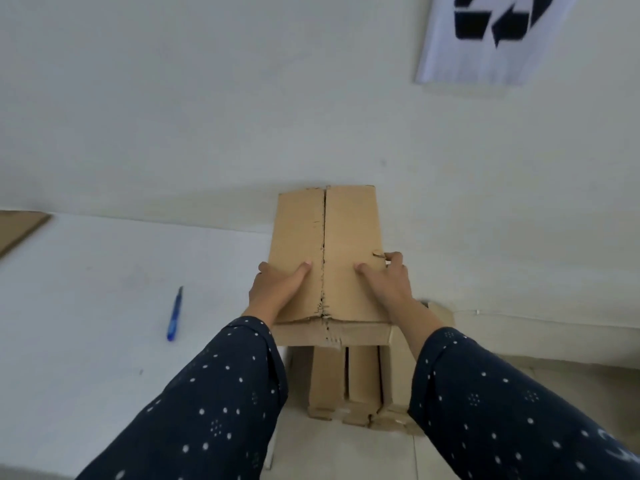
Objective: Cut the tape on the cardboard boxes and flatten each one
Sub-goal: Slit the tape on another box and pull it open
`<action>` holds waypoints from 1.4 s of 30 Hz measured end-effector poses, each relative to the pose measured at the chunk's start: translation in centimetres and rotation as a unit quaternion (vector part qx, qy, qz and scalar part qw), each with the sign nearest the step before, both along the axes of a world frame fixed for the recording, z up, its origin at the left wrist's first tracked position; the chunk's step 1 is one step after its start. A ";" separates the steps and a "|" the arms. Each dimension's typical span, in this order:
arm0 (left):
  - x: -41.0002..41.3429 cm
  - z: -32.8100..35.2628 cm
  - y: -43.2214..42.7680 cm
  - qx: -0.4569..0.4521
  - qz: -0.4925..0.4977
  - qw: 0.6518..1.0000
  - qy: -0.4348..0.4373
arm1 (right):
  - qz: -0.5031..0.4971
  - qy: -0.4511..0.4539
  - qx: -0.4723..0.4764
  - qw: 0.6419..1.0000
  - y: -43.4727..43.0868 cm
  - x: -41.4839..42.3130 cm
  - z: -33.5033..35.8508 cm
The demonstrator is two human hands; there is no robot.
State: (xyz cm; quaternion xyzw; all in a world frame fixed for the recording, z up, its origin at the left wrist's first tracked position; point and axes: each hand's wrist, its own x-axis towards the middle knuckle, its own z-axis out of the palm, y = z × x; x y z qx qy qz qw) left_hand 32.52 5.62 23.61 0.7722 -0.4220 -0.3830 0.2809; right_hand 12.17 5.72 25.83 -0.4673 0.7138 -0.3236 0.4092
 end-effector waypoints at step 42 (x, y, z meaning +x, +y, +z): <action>51.3 1.0 -7.1 0.100 -0.139 0.927 0.334 | -0.073 -0.001 0.015 0.997 -3.4 57.0 2.4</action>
